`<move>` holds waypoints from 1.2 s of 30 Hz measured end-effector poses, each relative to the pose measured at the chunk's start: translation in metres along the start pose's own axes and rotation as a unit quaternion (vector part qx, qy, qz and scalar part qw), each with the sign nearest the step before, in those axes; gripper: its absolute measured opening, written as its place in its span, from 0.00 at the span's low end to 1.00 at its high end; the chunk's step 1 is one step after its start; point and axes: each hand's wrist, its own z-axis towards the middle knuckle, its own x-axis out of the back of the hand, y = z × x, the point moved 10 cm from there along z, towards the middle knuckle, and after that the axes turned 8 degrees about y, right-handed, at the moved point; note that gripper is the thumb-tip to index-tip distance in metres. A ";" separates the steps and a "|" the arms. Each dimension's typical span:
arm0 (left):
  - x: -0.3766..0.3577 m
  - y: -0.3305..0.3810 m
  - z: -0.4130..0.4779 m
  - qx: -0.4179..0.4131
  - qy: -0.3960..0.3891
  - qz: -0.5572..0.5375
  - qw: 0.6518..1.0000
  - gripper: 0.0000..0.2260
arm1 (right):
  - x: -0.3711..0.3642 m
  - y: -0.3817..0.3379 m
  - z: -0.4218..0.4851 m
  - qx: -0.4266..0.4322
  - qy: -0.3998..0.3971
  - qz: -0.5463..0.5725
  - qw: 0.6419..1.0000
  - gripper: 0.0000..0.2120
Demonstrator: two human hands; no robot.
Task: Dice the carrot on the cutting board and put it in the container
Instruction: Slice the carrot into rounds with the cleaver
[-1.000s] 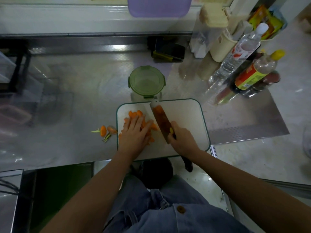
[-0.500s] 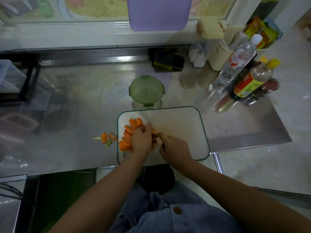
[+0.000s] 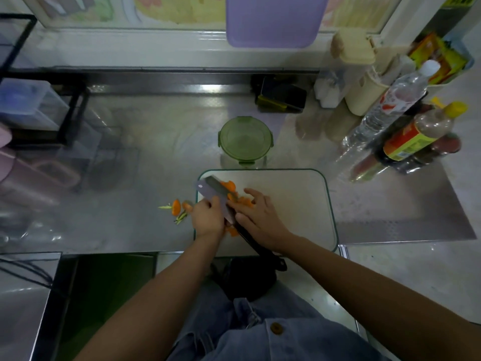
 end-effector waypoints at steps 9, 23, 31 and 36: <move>0.018 -0.013 0.010 0.030 0.041 -0.001 0.999 0.20 | 0.007 -0.003 0.006 -0.026 0.015 -0.015 0.999 0.27; 0.001 0.031 0.000 -0.060 0.016 0.004 0.998 0.22 | 0.029 -0.004 -0.011 -0.015 -0.046 -0.037 0.998 0.31; -0.019 0.056 -0.009 -0.242 -0.058 0.064 0.966 0.15 | 0.063 0.074 -0.054 -0.229 0.094 0.255 0.935 0.01; -0.016 0.037 -0.002 -0.306 -0.030 0.250 0.918 0.07 | 0.054 0.102 -0.065 -0.299 0.141 0.316 0.889 0.08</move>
